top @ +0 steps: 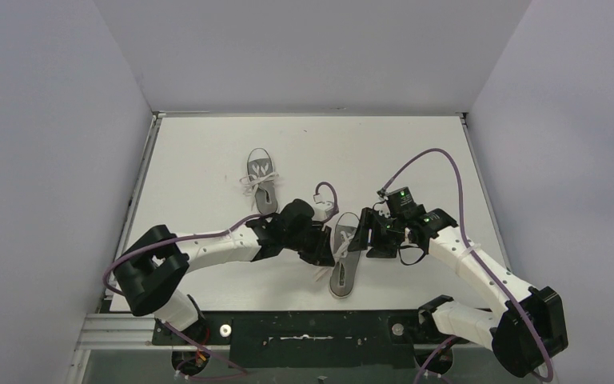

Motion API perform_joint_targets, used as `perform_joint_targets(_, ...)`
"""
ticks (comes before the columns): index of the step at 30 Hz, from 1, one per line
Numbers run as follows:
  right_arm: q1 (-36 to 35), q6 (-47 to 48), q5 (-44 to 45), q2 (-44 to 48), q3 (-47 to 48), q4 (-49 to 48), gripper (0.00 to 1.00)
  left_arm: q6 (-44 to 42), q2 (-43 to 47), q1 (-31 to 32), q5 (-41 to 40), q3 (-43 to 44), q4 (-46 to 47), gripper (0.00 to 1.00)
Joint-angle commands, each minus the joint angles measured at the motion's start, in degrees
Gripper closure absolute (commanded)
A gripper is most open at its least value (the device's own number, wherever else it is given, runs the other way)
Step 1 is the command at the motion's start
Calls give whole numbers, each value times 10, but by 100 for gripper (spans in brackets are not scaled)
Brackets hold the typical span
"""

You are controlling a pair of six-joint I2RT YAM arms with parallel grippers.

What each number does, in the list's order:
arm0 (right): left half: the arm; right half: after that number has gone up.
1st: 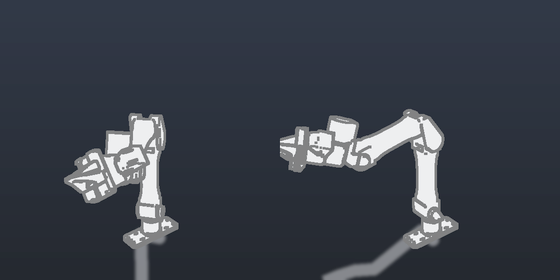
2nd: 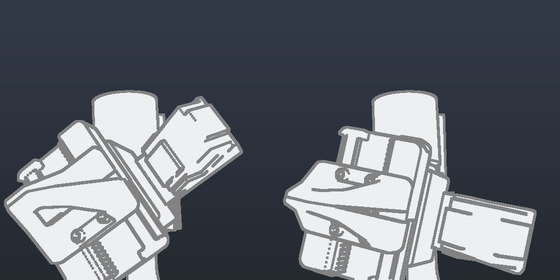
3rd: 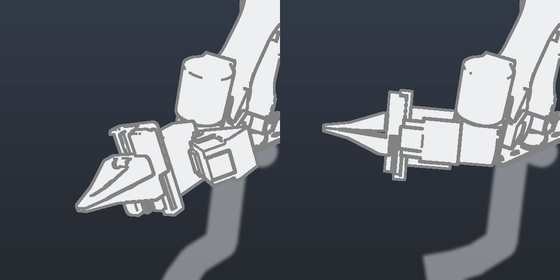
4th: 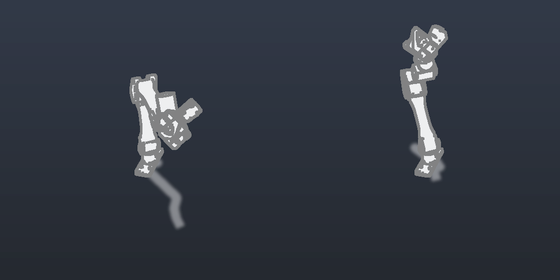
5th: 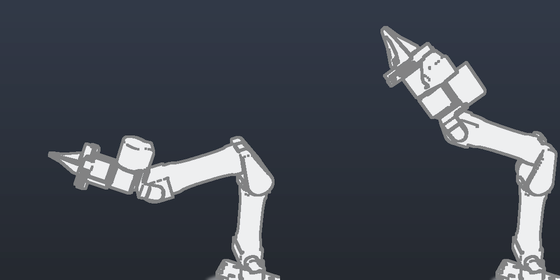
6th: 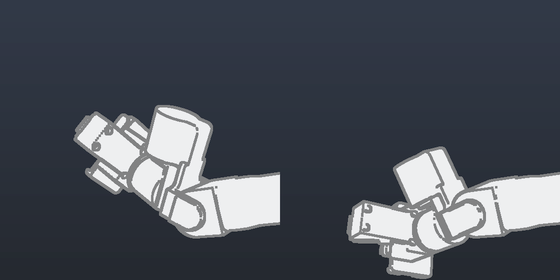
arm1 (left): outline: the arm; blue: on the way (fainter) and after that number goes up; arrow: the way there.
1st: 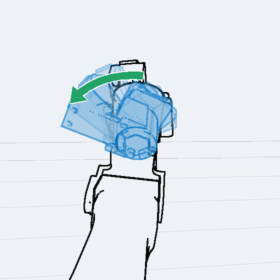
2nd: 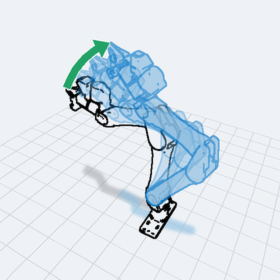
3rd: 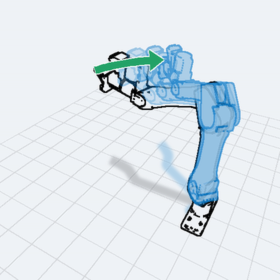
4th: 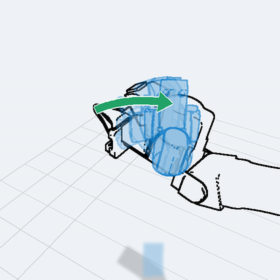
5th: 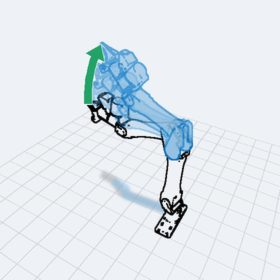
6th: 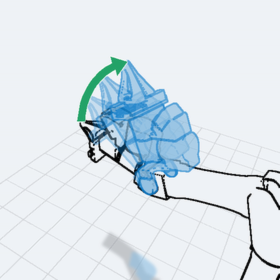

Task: Tie the shoes
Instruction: Adjust the shoelace on the shoe.

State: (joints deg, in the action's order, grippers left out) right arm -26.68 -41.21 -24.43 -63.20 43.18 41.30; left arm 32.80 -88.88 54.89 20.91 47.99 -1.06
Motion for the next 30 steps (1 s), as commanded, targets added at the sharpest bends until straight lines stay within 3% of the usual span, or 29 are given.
perform_joint_targets(1,-1,-3,8,16,7,-4,41,-2,-8,-4,15,32,18,91)
perform_joint_targets(15,-6,3,-3,24,7,-2,41,-4,1,-5,40,25,11,91)
perform_joint_targets(21,-60,-20,-24,19,-18,-83,58,3,61,-40,67,-24,24,71)
perform_joint_targets(30,-146,-51,14,-43,-29,-151,59,-52,60,-74,121,-80,71,45)
